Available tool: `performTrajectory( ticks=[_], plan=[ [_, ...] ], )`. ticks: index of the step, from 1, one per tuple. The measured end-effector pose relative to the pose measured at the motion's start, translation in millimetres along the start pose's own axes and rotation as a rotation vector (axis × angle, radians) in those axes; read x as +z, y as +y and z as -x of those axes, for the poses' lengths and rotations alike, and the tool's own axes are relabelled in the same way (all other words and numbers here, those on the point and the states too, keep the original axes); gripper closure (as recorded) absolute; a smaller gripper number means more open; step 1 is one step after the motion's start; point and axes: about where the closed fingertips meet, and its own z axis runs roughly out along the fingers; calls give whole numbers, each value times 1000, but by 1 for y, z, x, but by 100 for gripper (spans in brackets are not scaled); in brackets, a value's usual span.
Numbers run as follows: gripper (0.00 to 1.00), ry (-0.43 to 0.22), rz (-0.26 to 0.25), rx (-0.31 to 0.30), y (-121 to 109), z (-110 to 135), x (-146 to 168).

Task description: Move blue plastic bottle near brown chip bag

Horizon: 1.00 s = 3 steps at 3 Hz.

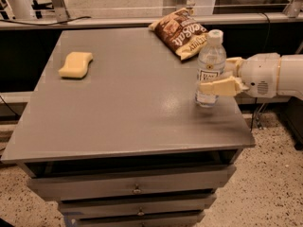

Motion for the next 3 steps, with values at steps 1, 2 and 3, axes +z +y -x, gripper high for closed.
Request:
performTrajectory(
  ticks=[1,2,3],
  plan=[
    [100,-7,-41,9,-13,1,9],
    [100,-22,-102,-4,-53,4,30],
    [100,-54,-147,-19,-100,8,50]
  ],
)
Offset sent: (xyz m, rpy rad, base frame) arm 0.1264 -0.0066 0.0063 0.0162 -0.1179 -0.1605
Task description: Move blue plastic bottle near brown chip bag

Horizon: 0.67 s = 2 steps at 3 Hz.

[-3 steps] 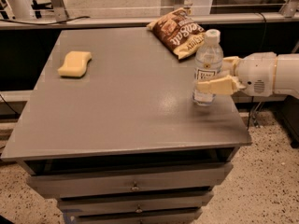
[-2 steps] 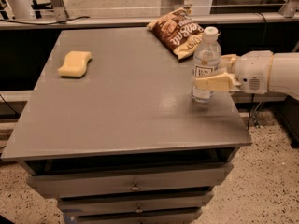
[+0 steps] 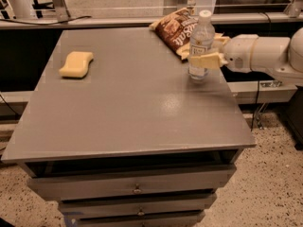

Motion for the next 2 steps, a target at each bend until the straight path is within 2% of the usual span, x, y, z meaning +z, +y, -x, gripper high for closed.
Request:
performTrajectory(
  ticks=[1,2],
  plan=[
    [100,-38,-47,6,-44,2,20],
    [100,-46,-81,15,-75,-3,33]
  ],
)
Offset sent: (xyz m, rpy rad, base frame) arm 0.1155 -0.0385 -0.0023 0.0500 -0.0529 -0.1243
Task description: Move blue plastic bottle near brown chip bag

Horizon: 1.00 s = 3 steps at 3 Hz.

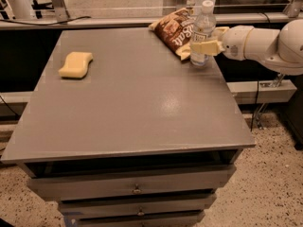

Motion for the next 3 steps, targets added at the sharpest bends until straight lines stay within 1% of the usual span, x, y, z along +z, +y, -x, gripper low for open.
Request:
performTrajectory(
  ticks=[1,2,3],
  plan=[
    [100,6,-19,12,-15,-8,7],
    [100,12,-26,31,-20,-16,11],
    [82,18,-25,47,-20,-20,12]
  ],
)
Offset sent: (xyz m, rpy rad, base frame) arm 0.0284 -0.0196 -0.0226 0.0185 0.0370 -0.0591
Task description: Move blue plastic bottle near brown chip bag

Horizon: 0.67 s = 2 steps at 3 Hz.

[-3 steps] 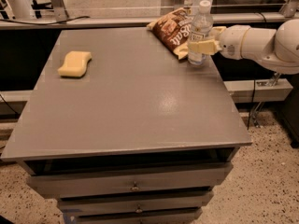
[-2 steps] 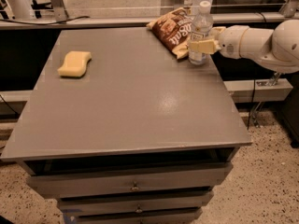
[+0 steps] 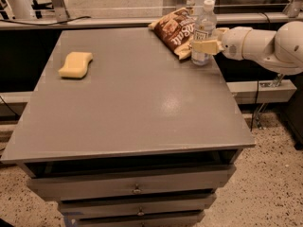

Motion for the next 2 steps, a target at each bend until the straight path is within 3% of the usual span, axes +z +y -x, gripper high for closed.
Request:
performTrajectory(
  ticks=[2],
  plan=[
    [36,0,0,0,0,2,-1]
  ],
)
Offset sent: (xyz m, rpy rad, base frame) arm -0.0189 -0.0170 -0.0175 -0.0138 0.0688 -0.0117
